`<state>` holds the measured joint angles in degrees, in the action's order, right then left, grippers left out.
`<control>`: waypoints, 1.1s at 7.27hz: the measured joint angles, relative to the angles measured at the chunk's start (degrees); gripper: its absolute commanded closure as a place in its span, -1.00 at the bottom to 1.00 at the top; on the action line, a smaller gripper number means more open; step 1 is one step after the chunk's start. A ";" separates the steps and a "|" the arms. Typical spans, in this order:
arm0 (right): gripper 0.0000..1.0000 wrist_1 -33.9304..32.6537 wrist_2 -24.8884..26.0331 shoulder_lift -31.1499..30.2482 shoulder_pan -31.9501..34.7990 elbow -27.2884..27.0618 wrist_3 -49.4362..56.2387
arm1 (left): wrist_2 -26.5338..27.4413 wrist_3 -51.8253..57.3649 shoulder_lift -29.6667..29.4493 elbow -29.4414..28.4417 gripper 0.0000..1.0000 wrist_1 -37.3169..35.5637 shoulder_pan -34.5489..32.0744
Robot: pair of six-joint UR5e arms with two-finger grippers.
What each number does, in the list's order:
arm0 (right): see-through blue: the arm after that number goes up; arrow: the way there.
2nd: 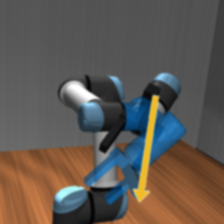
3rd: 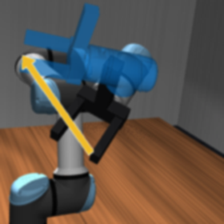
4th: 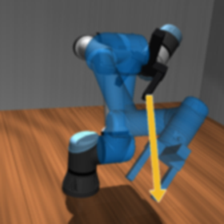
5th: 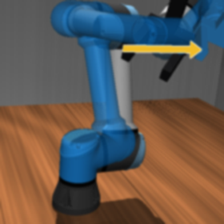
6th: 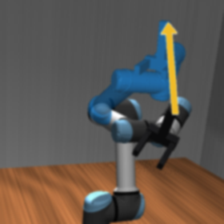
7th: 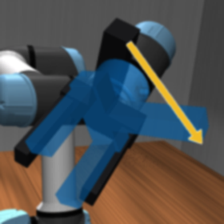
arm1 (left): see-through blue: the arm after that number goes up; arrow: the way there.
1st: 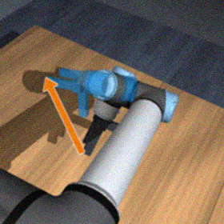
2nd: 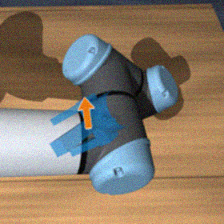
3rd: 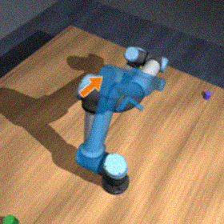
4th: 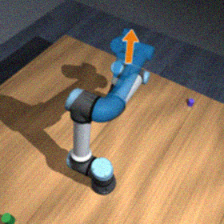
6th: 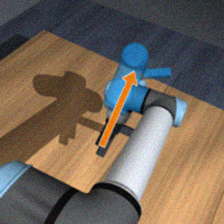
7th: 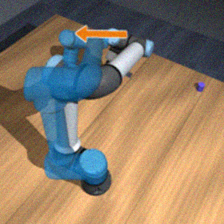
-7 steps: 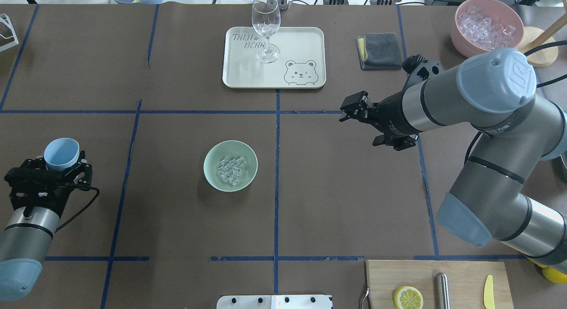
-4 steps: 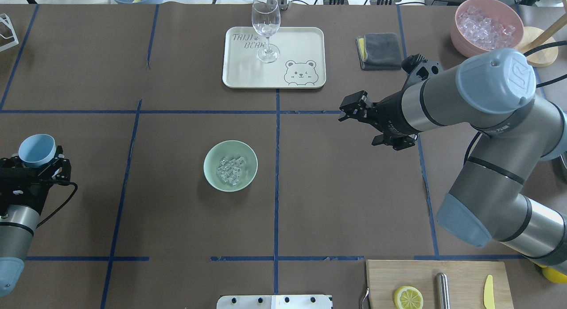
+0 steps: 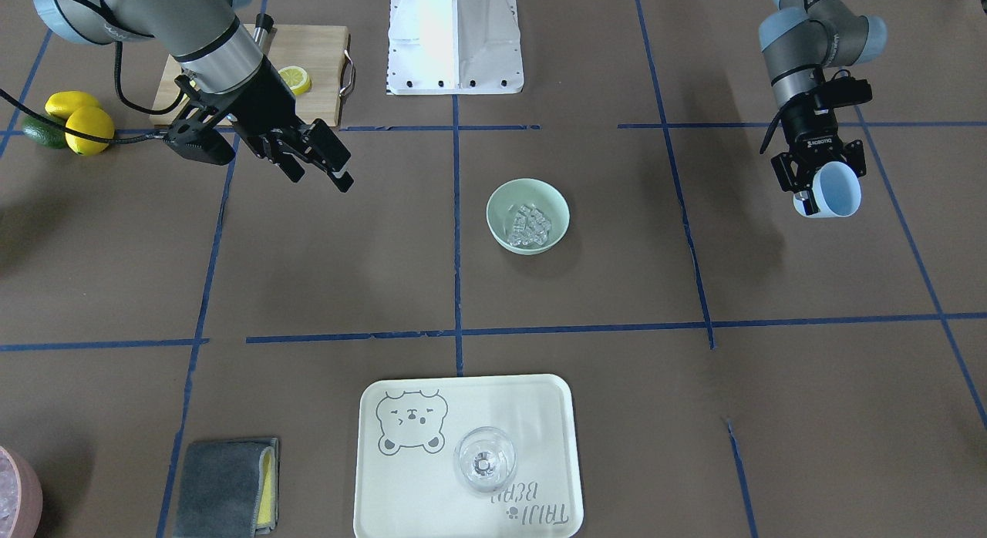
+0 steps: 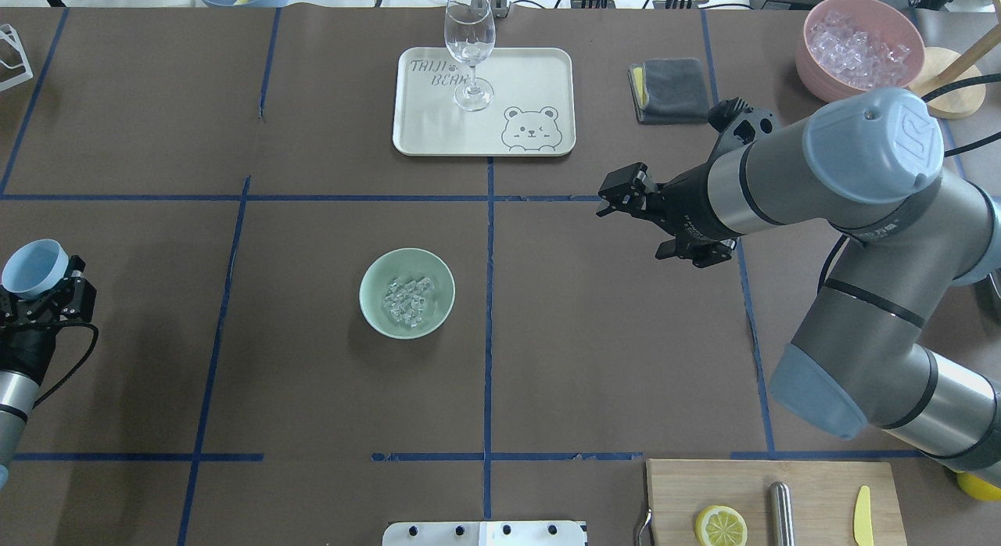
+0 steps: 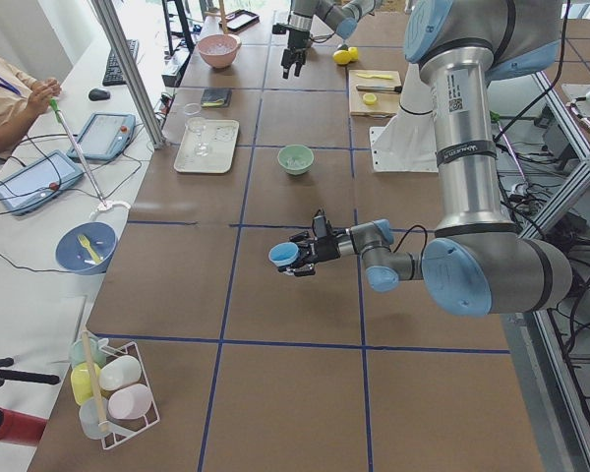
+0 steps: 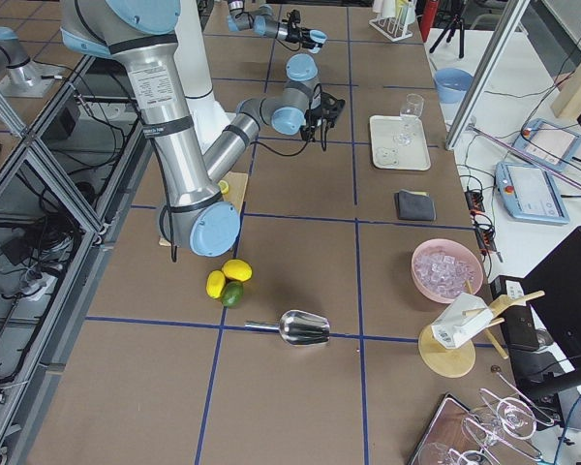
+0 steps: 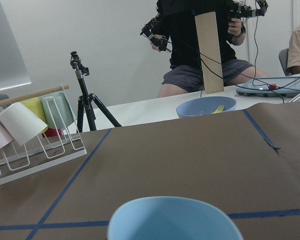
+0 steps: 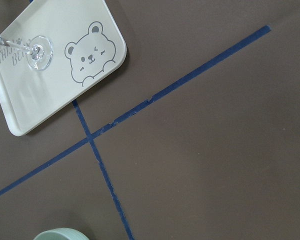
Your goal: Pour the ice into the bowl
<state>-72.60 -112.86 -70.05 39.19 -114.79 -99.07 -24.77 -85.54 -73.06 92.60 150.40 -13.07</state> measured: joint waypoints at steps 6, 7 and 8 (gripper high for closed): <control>-1.00 0.00 0.70 0.17 -0.78 -0.23 -0.32 | 4.69 -0.59 -4.01 -7.40 0.59 3.39 0.51; -1.00 0.00 0.71 0.18 -0.81 -0.25 -0.33 | 4.63 -0.64 -4.15 -7.55 0.58 3.52 0.66; -1.00 0.00 0.71 0.20 -0.84 -0.25 -0.33 | 4.51 -0.66 -4.34 -7.63 0.54 3.56 0.88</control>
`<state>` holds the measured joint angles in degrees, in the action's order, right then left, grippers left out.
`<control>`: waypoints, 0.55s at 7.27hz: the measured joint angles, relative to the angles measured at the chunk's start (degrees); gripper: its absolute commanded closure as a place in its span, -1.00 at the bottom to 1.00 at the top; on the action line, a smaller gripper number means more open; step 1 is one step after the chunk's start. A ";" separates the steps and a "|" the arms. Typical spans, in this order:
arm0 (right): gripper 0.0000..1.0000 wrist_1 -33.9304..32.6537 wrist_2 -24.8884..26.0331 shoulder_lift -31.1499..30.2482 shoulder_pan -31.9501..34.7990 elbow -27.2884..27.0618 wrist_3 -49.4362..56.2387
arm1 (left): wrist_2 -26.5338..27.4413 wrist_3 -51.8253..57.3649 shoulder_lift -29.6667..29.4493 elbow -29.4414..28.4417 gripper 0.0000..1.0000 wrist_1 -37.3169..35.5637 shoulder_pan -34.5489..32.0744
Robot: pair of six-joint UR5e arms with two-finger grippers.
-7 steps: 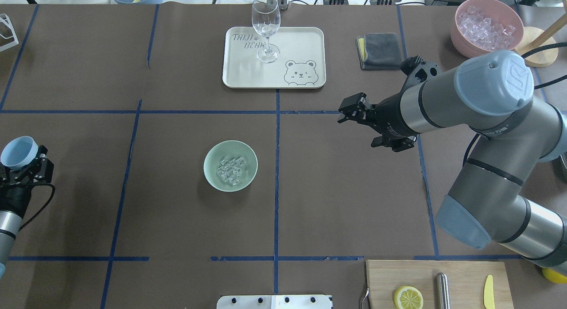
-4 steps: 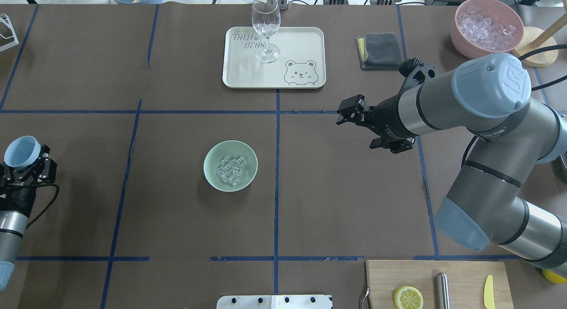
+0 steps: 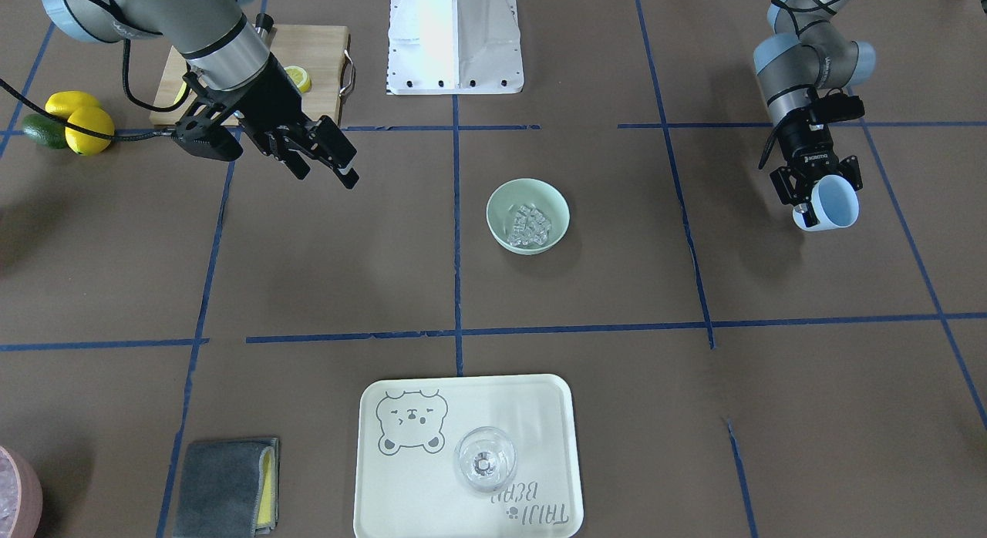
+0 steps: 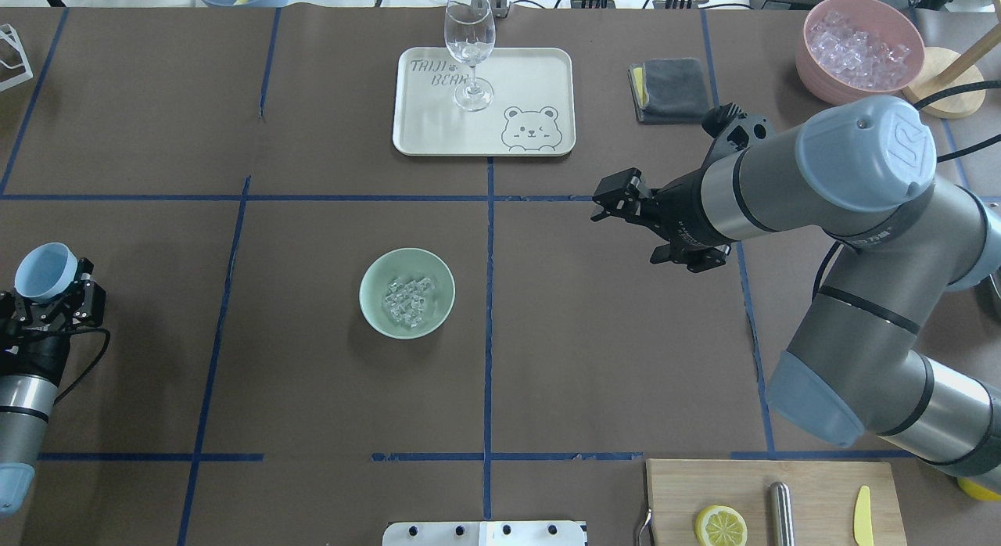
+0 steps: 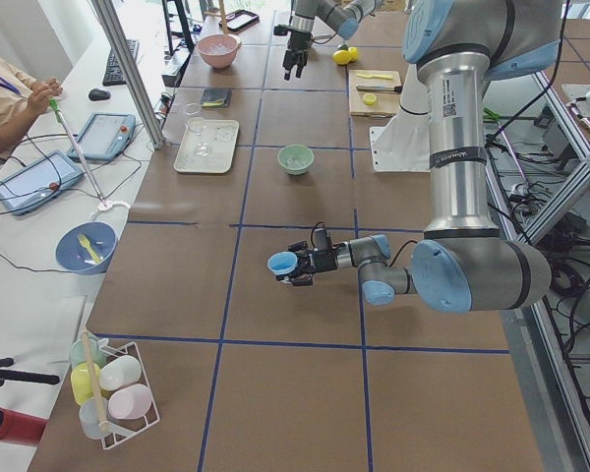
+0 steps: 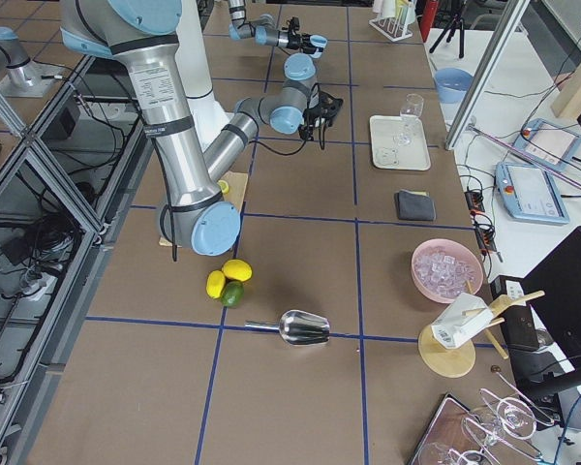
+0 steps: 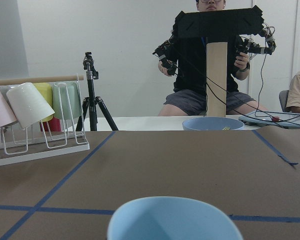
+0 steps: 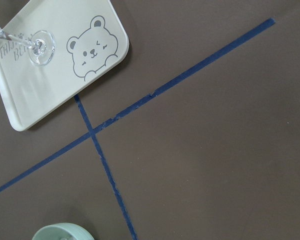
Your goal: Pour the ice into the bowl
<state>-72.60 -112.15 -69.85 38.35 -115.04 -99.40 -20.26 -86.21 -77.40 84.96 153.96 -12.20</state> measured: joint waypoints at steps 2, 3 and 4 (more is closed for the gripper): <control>-1.00 0.00 0.00 0.11 -0.08 0.00 -0.06 | -0.11 -0.01 -0.86 -0.60 0.43 0.02 0.54; -1.00 0.00 0.00 0.13 -0.10 -0.01 -0.06 | -0.17 -0.04 -1.06 -1.06 0.37 0.02 0.68; -1.00 0.00 0.00 0.14 -0.12 -0.01 -0.05 | -0.27 -0.07 -1.13 -1.43 0.24 0.02 0.81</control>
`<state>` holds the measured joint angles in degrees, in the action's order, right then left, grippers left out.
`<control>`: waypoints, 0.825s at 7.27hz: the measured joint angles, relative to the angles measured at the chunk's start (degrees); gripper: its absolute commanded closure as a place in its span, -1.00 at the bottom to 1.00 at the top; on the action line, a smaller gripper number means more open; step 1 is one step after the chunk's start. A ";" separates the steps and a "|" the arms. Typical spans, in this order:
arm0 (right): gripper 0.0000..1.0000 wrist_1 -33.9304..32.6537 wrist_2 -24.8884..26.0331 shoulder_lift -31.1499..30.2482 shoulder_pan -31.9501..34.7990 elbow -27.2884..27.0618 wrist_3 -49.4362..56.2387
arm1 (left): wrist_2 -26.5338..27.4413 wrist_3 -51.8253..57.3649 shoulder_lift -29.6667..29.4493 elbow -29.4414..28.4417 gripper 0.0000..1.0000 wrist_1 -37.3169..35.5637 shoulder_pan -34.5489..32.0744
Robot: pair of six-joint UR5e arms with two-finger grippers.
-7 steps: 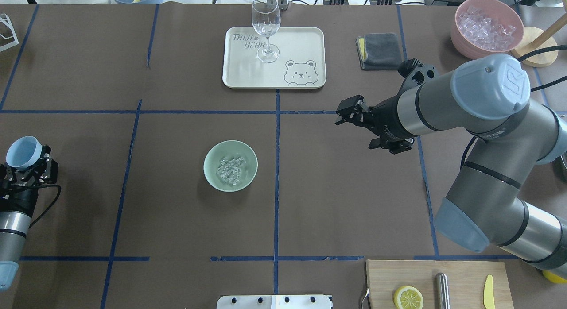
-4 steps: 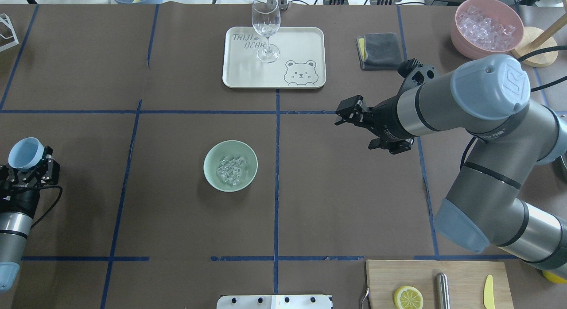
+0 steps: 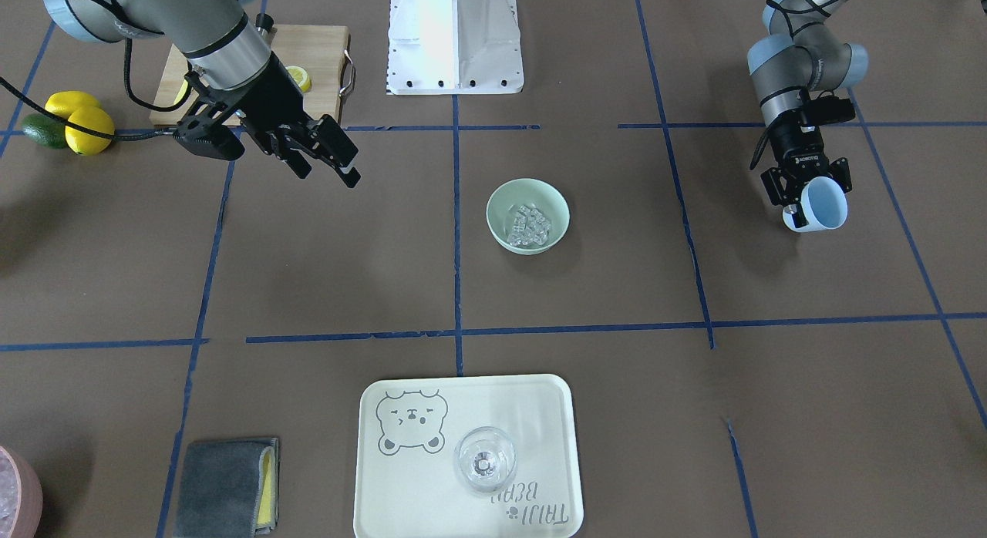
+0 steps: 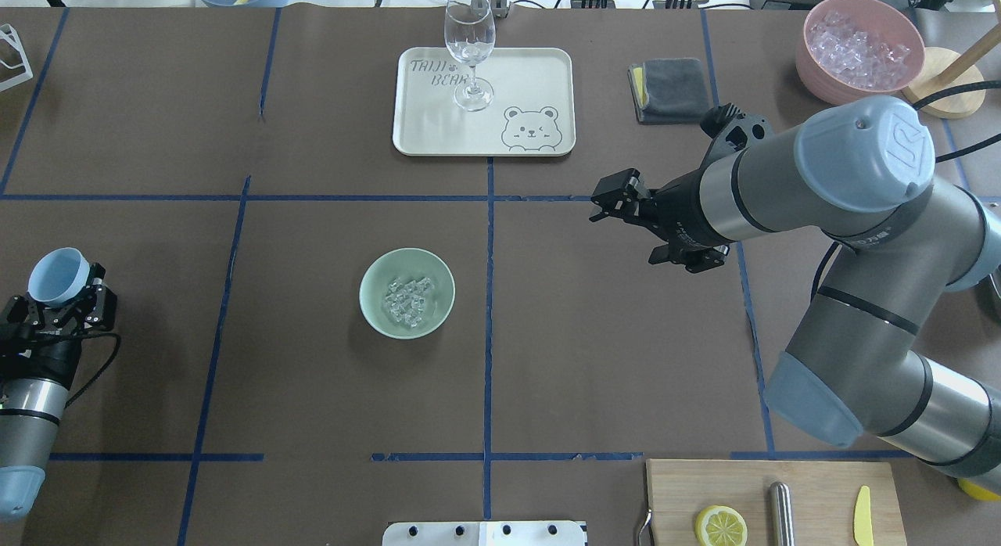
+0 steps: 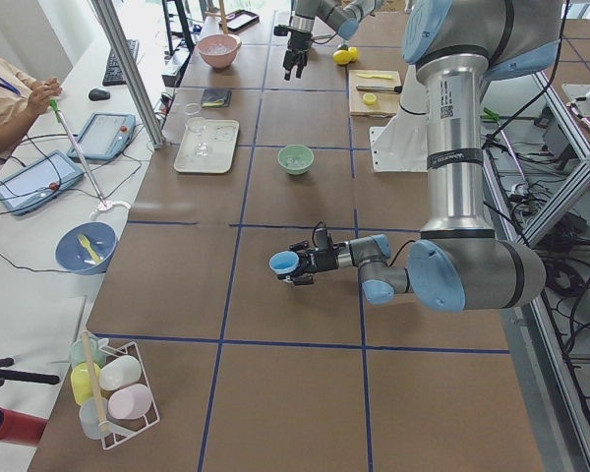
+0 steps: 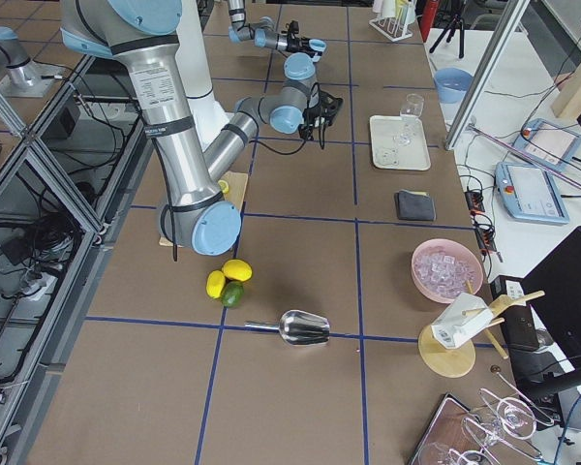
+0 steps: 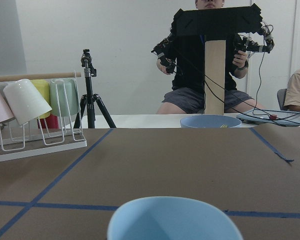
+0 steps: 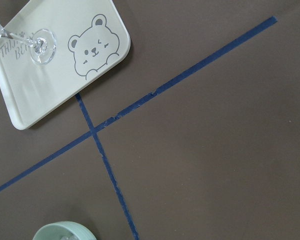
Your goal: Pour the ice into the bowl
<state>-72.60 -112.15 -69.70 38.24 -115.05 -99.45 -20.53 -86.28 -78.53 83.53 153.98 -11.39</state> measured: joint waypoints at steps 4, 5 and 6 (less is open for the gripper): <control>-1.00 -0.01 0.00 0.00 0.00 0.00 -0.02 | -1.46 0.15 0.03 -0.08 -1.00 0.33 0.59; -1.00 0.00 0.00 0.03 0.00 -0.02 -0.03 | -2.48 0.38 0.28 -0.04 -1.00 1.31 0.74; -1.00 0.00 0.00 0.06 -0.04 -0.06 -0.04 | -3.82 0.69 0.68 0.03 -1.00 2.68 1.03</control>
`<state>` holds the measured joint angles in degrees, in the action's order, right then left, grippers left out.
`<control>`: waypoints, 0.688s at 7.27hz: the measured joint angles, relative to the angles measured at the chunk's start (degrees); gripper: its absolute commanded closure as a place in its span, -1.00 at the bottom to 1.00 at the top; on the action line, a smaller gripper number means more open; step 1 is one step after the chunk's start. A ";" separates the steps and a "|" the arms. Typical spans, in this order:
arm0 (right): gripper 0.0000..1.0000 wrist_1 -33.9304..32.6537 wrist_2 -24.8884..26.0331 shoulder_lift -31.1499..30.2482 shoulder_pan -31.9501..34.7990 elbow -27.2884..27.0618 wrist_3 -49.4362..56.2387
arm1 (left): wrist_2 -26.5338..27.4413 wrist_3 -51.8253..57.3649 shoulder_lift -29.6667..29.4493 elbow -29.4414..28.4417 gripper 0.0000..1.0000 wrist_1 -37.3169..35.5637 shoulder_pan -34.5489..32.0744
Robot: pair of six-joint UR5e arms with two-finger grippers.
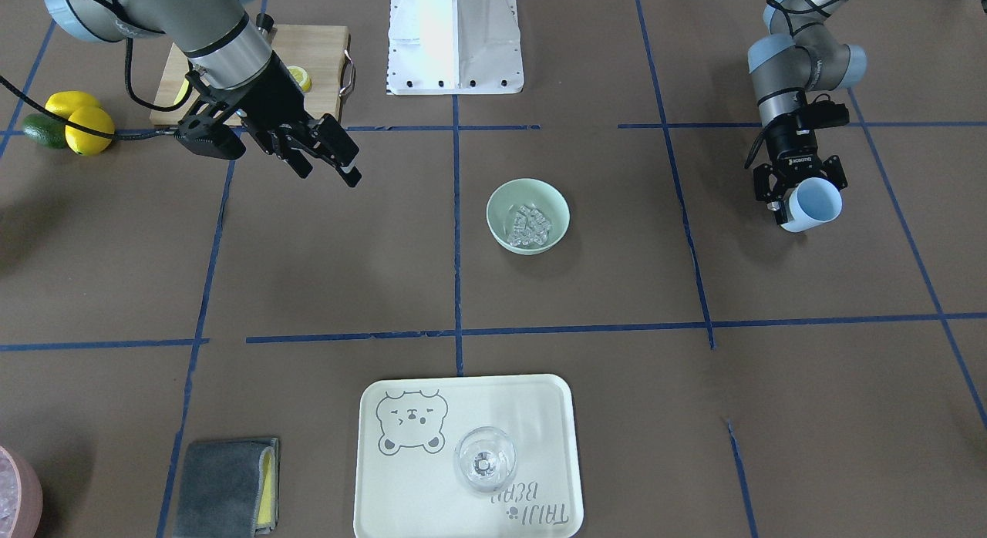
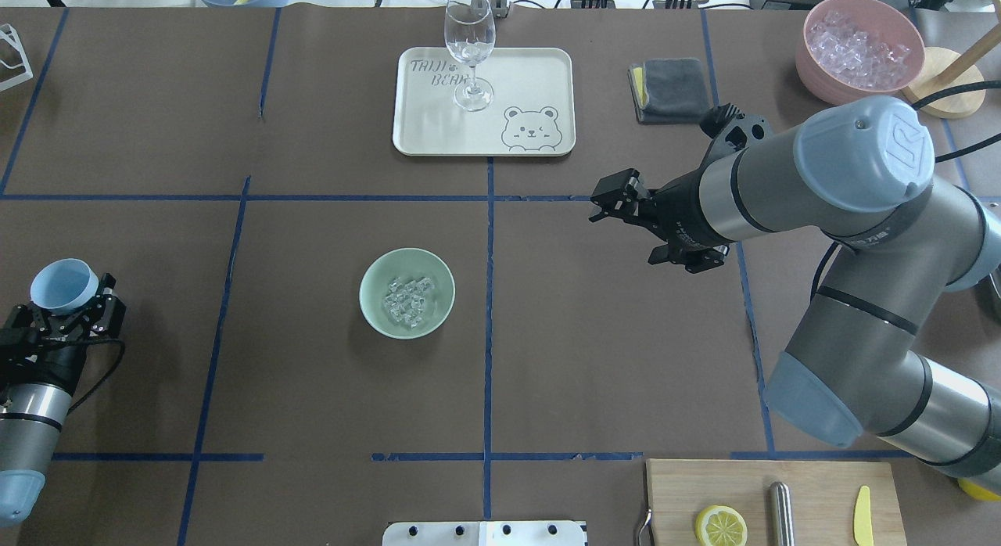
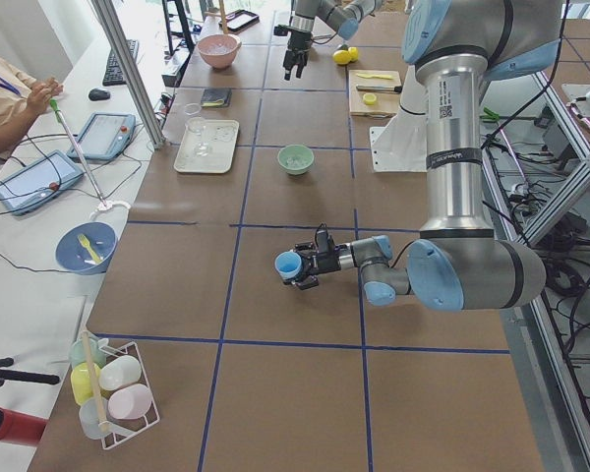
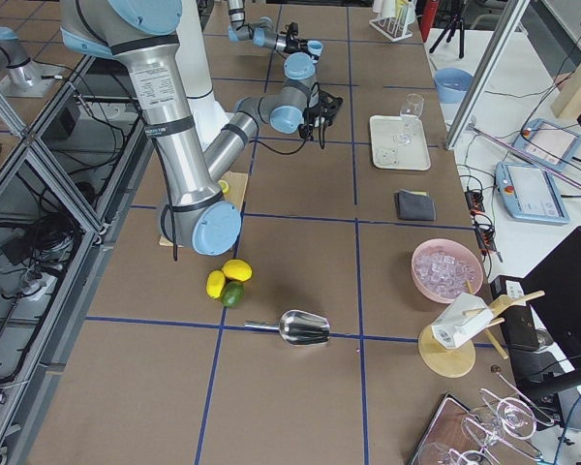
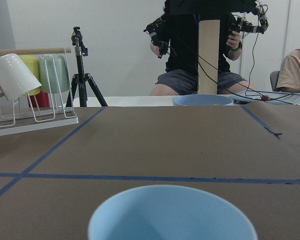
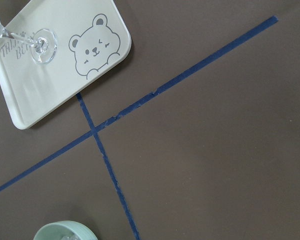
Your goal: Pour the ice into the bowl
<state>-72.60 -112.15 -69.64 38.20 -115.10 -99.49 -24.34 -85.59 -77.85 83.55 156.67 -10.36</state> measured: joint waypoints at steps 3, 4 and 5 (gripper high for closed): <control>-1.00 -0.02 0.00 -0.02 -0.16 0.09 0.09 | -6.89 9.26 1.82 1.58 -1.00 7.45 1.34; -1.00 -0.04 0.00 -0.03 -0.38 0.19 0.19 | -9.47 13.76 3.56 2.34 -1.00 11.52 1.56; -1.00 -0.02 0.00 -0.01 -0.61 0.27 0.21 | -12.66 18.08 5.72 3.13 -1.00 14.91 1.67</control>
<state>-72.62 -112.15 -69.64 37.59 -114.84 -99.28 -37.01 -67.51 -72.13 86.69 171.58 -8.68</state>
